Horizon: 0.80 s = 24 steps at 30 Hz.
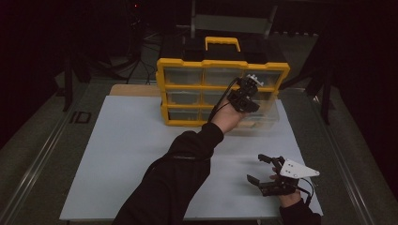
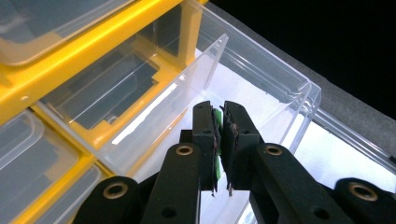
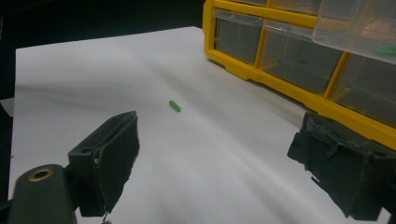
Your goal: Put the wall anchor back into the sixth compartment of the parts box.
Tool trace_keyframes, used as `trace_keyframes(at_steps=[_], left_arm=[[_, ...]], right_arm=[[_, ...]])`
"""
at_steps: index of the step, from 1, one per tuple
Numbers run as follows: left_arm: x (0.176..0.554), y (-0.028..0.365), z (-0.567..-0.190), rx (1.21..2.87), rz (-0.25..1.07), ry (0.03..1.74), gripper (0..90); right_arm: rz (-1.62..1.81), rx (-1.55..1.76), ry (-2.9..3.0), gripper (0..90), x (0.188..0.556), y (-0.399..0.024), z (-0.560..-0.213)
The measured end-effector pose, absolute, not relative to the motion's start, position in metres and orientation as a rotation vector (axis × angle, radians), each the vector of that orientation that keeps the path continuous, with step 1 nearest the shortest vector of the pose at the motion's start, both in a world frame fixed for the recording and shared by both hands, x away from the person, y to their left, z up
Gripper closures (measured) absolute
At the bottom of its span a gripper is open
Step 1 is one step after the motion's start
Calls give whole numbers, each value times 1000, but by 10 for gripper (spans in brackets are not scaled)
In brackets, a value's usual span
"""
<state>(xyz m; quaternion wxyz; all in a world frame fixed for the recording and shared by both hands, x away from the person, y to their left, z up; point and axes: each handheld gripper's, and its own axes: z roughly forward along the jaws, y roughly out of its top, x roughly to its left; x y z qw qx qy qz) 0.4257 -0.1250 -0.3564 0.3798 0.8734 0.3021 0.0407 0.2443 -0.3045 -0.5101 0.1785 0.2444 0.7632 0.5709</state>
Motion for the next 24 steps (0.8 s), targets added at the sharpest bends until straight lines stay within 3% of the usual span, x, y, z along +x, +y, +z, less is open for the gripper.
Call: trace_keyframes(at_steps=[10, 13, 21, 24], left_arm=[[425, -129, -354, 2237, 117, 755, 814], [424, -129, -351, 2231, 120, 750, 679], [421, -123, -343, 2224, 105, 741, 452], [419, -122, -341, 2233, 98, 738, 318]], right_arm=[[1614, 696, 2160, 127, 244, -305, -510], [1614, 694, 2161, 127, 244, -305, -510], [1610, 700, 2164, 127, 245, -304, -511], [1610, 699, 2164, 127, 245, -304, -511]])
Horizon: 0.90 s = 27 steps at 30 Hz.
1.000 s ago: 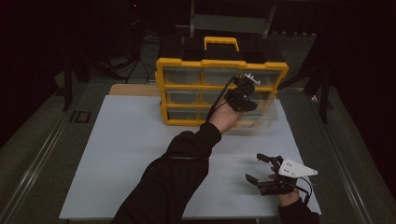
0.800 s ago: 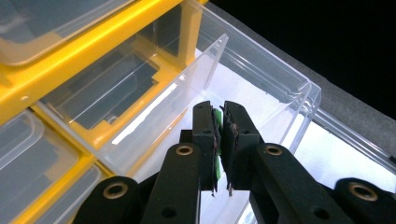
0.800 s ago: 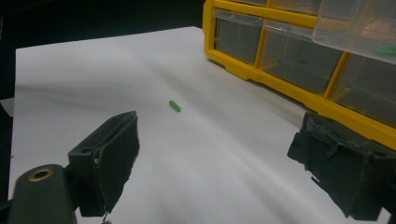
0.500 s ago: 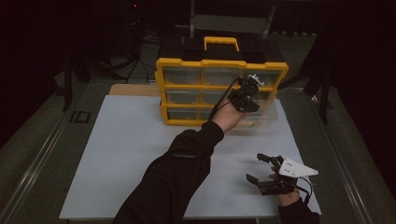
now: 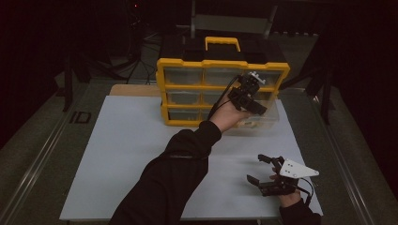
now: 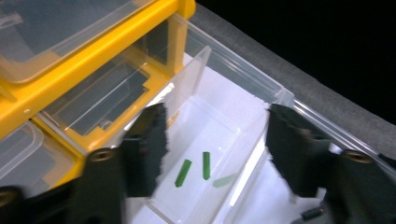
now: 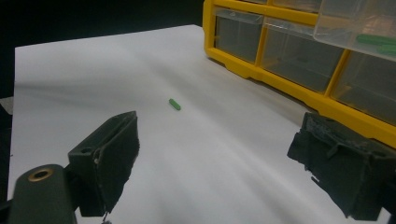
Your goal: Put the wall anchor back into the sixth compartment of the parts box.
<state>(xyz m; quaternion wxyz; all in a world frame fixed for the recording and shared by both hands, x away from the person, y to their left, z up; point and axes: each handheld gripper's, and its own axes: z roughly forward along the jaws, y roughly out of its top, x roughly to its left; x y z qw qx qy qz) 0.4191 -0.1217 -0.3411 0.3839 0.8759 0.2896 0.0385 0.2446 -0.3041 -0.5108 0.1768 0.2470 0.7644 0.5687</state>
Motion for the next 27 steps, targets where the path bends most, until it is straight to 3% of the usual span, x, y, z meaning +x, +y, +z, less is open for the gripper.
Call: trace_keyframes(at_steps=[1, 2, 3, 8, 27], left_arm=[[419, -122, -341, 2233, 98, 738, 250], [417, -122, -341, 2265, 104, 736, 250], [417, -122, -341, 2267, 107, 737, 129], [414, -115, -337, 2263, 74, 734, 3], [403, -65, -336, 2203, 24, 666, 0]], right_arm=[[1610, 699, 2164, 127, 245, -304, -511], [1609, 700, 2164, 127, 245, -304, -511], [1608, 700, 2164, 127, 245, -304, -511], [1606, 698, 2163, 127, 244, -304, -511], [1598, 694, 2167, 127, 244, -303, -510]])
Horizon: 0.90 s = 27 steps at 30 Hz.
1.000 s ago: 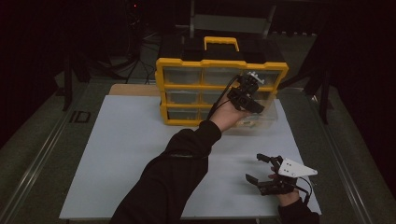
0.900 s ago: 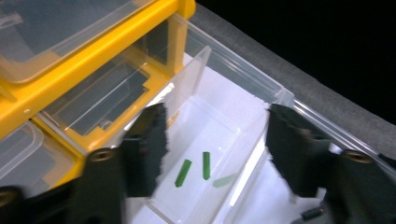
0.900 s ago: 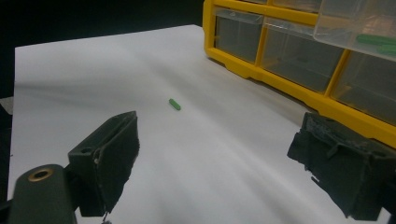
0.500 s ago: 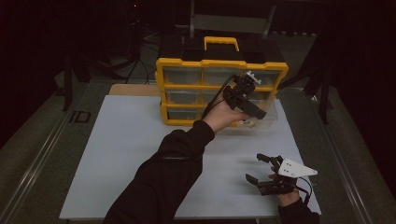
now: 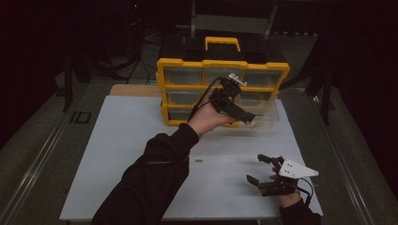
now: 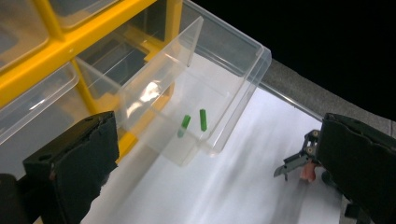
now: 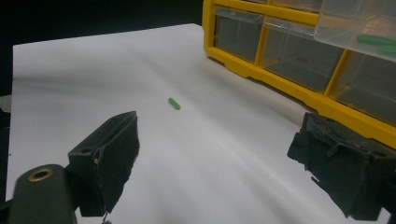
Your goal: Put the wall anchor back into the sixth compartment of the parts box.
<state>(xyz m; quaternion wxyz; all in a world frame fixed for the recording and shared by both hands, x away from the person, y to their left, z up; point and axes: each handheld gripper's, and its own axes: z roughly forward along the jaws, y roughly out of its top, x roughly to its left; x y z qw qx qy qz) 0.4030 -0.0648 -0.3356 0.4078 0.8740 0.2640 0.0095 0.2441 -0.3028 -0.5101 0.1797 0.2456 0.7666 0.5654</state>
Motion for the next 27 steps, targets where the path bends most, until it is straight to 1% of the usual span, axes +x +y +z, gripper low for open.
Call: trace_keyframes(at_steps=[23, 27], left_arm=[[388, -4, -344, 2167, 29, 559, 0], [383, 7, -349, 2163, 27, 514, 0]], right_arm=[[1598, 693, 2168, 127, 244, -302, -510], [1597, 691, 2169, 127, 244, -302, -510]])
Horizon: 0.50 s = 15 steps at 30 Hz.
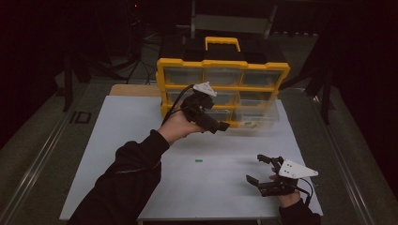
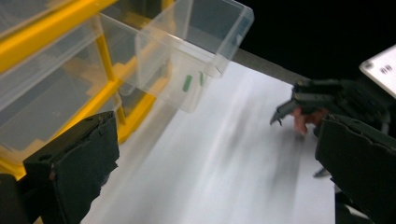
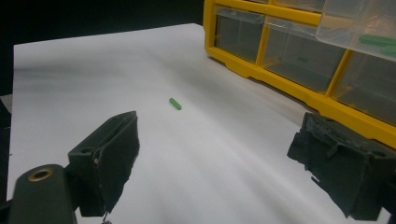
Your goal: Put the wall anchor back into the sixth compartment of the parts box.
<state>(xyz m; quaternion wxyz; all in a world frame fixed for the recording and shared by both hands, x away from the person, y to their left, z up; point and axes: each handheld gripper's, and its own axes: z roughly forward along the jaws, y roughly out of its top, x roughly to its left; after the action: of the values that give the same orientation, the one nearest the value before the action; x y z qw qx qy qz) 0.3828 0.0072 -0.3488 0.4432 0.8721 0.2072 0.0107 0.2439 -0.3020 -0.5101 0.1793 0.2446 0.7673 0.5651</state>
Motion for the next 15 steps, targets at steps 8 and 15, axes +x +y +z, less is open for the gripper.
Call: trace_keyframes(at_steps=[8, 15], left_arm=[[377, 18, -360, 2175, 0, 463, 0], [373, 25, -371, 2192, -14, 436, 0]], right_arm=[[1598, 694, 2170, 127, 244, -302, -510], [1597, 691, 2170, 127, 244, -301, -510]])
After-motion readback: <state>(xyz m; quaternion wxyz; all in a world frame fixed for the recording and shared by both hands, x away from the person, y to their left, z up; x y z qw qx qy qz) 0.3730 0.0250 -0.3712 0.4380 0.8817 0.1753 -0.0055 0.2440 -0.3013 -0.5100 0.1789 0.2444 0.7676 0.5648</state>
